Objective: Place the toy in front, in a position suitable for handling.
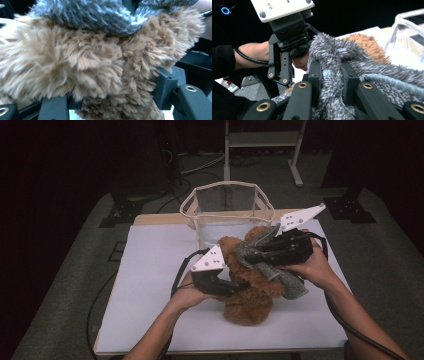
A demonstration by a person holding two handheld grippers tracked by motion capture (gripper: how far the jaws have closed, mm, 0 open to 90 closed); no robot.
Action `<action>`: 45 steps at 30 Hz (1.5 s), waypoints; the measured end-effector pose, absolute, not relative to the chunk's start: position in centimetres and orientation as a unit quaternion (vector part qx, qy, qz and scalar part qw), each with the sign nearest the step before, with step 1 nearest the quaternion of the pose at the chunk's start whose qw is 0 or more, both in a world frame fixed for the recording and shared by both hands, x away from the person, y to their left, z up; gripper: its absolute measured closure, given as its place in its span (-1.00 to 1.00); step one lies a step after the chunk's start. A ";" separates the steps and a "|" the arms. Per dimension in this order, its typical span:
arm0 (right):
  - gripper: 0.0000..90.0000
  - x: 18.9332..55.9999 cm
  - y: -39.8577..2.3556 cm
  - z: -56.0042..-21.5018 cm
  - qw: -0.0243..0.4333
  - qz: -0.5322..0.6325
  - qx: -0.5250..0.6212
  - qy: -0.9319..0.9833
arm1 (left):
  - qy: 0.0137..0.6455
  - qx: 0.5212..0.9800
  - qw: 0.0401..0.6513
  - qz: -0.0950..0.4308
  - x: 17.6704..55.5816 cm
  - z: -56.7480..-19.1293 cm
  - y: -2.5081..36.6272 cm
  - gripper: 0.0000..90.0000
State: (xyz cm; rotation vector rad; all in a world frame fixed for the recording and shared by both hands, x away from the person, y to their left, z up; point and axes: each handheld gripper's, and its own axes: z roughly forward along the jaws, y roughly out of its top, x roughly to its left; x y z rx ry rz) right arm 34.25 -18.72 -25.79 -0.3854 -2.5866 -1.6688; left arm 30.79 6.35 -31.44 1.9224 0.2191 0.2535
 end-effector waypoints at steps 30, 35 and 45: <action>0.62 34.4 -15.8 -28.1 0.025 -0.514 -0.136 -0.846 | 0.145 0.837 0.508 0.143 28.8 -34.4 6.9 -0.92; 0.62 34.5 -16.2 -28.1 0.028 -0.516 -0.140 -0.845 | 0.127 0.834 0.517 0.146 28.9 -34.3 7.4 -0.38; 0.61 34.6 -16.8 -27.3 0.010 -0.513 -0.140 -0.847 | 0.112 0.831 0.528 0.133 29.1 -34.2 7.7 -0.19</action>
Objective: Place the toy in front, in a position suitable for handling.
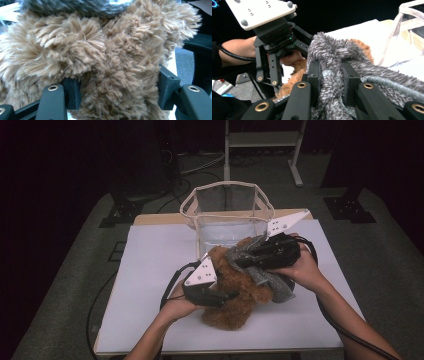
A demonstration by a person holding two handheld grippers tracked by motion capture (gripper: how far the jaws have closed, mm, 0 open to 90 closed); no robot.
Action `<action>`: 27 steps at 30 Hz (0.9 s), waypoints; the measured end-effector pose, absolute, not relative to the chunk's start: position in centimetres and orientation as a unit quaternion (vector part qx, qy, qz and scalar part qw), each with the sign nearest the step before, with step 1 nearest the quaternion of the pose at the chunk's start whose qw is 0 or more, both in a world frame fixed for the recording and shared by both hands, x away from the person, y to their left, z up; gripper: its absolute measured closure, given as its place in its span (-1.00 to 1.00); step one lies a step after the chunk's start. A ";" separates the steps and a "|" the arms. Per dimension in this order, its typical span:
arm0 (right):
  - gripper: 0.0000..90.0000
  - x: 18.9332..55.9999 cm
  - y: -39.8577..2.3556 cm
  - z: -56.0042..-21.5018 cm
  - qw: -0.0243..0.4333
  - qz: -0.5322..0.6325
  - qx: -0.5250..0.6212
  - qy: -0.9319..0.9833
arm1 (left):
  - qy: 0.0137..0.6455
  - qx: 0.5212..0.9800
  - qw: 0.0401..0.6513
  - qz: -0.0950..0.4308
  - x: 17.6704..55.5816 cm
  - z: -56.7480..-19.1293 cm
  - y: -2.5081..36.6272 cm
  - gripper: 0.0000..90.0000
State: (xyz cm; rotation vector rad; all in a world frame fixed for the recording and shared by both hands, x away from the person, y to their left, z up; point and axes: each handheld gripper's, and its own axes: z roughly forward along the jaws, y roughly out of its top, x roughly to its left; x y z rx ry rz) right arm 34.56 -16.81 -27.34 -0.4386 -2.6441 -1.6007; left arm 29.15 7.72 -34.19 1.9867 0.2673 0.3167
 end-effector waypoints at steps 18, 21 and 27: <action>0.61 35.2 -19.9 -28.6 0.011 -0.521 -0.182 -0.834 | 0.110 0.834 0.523 0.136 29.8 -34.1 7.2 -0.24; 0.61 34.6 -20.6 -28.6 0.014 -0.527 -0.177 -0.831 | 0.115 0.832 0.526 0.134 30.1 -34.1 7.4 -0.24; 0.61 33.6 -20.6 -28.1 0.011 -0.528 -0.157 -0.835 | 0.119 0.834 0.524 0.127 31.0 -33.9 7.5 -0.26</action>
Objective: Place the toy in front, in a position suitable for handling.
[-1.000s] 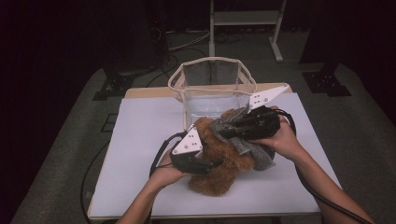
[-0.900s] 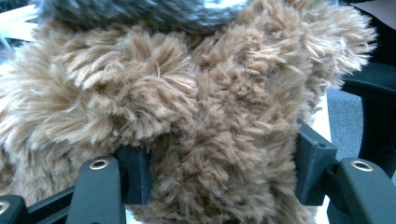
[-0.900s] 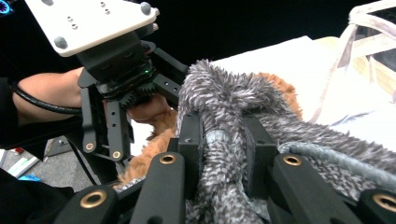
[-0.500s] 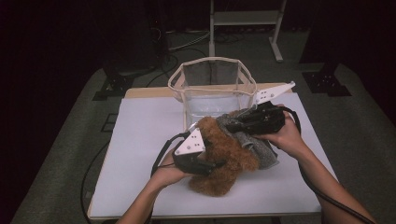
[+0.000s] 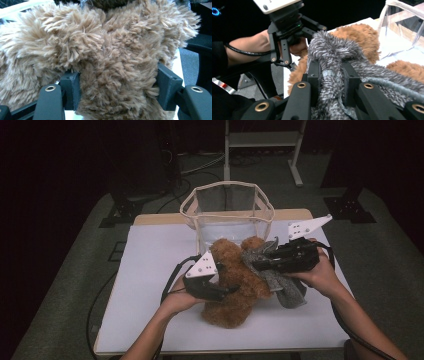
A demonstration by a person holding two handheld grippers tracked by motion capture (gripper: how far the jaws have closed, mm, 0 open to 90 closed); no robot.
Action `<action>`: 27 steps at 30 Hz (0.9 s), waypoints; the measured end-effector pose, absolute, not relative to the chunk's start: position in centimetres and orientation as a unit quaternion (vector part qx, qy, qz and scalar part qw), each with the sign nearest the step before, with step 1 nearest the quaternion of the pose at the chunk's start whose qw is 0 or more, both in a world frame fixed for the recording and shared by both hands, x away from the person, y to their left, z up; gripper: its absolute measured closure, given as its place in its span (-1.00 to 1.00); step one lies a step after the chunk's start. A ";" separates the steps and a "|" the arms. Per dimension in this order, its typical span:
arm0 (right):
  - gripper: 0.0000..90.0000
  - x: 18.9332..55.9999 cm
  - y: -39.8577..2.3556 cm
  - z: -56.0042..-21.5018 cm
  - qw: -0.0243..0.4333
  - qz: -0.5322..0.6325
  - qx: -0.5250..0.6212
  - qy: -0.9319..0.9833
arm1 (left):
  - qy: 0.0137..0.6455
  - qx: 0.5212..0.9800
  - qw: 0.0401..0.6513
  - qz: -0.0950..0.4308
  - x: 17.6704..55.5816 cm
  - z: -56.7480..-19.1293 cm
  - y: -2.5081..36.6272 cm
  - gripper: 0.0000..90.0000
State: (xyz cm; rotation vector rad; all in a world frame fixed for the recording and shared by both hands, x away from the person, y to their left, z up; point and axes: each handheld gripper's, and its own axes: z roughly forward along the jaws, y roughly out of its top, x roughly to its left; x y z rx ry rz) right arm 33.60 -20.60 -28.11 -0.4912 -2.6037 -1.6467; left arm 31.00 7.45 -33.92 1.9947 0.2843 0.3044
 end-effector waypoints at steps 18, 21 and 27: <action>0.61 35.5 -22.8 -30.6 0.015 -0.510 -0.207 -0.835 | 0.113 0.833 0.527 0.125 30.6 -34.1 9.6 -0.44; 0.61 35.5 -23.1 -30.8 0.019 -0.513 -0.208 -0.833 | 0.117 0.831 0.529 0.129 30.3 -34.2 10.0 -0.44; 0.61 35.3 -24.2 -31.5 0.027 -0.518 -0.215 -0.827 | 0.127 0.816 0.549 0.128 29.5 -34.9 12.2 -0.44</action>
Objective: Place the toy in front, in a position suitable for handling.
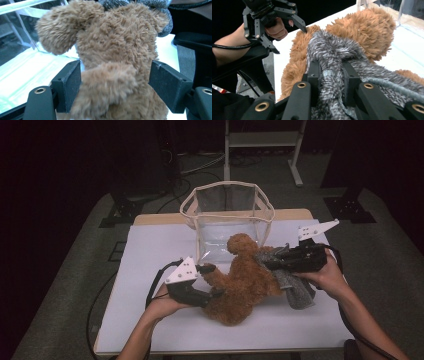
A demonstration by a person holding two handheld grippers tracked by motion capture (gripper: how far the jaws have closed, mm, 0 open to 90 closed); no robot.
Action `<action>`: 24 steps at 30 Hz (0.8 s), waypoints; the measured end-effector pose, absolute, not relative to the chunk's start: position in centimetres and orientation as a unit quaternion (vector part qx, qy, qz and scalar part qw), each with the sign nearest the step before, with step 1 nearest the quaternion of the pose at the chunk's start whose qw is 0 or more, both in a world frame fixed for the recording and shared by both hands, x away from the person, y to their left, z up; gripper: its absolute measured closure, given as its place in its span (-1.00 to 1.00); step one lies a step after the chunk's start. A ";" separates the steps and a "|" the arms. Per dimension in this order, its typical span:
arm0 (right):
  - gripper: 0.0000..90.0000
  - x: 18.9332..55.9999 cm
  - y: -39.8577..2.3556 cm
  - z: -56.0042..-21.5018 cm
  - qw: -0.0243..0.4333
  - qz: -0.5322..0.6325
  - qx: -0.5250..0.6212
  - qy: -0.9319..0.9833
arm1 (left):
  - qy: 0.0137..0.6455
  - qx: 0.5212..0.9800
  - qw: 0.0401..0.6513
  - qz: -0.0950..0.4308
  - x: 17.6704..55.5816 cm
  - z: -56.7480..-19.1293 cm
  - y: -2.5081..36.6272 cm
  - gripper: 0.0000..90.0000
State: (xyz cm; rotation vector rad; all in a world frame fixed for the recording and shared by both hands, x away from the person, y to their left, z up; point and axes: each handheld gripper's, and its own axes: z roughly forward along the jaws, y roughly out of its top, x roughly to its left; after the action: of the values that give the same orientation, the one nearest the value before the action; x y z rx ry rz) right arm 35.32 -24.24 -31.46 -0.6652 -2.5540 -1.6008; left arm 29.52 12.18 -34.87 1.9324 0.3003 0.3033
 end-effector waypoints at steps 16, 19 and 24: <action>0.61 34.5 -25.8 -32.5 0.035 -0.526 -0.223 -0.820 | 0.134 0.845 0.510 0.084 29.8 -39.0 11.3 -0.48; 0.61 34.4 -26.0 -32.7 0.039 -0.526 -0.223 -0.819 | 0.144 0.832 0.530 0.071 30.8 -39.2 9.6 -0.53; 0.61 34.0 -26.1 -32.8 0.040 -0.528 -0.220 -0.820 | 0.134 0.813 0.564 0.055 31.6 -38.0 8.3 -0.16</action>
State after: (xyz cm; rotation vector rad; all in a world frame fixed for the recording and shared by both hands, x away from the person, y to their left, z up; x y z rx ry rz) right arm 34.00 -26.08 -32.79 -0.6727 -2.5115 -1.6169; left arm 31.63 8.28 -38.02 1.9135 0.3152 0.1302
